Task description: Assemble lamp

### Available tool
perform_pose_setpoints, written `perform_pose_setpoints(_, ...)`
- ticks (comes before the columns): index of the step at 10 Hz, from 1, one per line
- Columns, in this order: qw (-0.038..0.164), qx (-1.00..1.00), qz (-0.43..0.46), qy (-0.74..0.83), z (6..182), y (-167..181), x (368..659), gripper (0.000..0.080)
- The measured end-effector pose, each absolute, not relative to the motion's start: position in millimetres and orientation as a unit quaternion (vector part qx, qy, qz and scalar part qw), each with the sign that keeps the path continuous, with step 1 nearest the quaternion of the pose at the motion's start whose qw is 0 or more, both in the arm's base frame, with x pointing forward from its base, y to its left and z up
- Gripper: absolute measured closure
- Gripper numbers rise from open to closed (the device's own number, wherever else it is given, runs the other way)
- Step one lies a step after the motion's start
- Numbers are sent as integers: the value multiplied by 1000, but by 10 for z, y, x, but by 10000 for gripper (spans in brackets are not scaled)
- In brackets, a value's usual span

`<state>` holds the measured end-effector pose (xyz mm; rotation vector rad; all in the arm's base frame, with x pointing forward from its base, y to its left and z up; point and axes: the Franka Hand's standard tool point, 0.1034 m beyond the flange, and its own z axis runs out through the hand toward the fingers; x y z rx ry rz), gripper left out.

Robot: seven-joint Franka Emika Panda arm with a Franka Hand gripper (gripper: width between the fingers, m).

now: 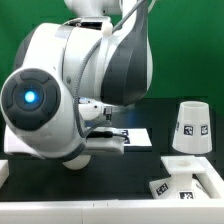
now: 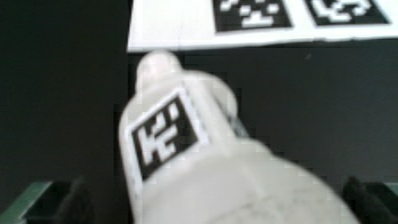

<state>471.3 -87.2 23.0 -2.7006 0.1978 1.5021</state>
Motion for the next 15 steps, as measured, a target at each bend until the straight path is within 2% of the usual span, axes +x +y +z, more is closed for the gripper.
perform_pose_setpoints(1,9,-866,494,79,226,-847,4762,101)
perform_pose_setpoints(2,10,-868,490,76,209,-850,4777,101)
perform_pose_setpoints(3,11,-868,491,77,208,-857,4774,223)
perform_pose_setpoints(7,9,-874,479,76,210,-862,4813,229)
perform_pose_setpoints(9,21,-884,462,67,397,-683,4943,229)
perform_pose_setpoints(10,28,-908,415,57,601,-576,5133,229)
perform_pose_setpoints(11,31,-926,373,48,835,-504,5199,228)
perform_pose_setpoints(12,29,-939,339,46,898,-485,5214,228)
perform_pose_setpoints(15,20,-971,235,48,856,-525,5328,226)
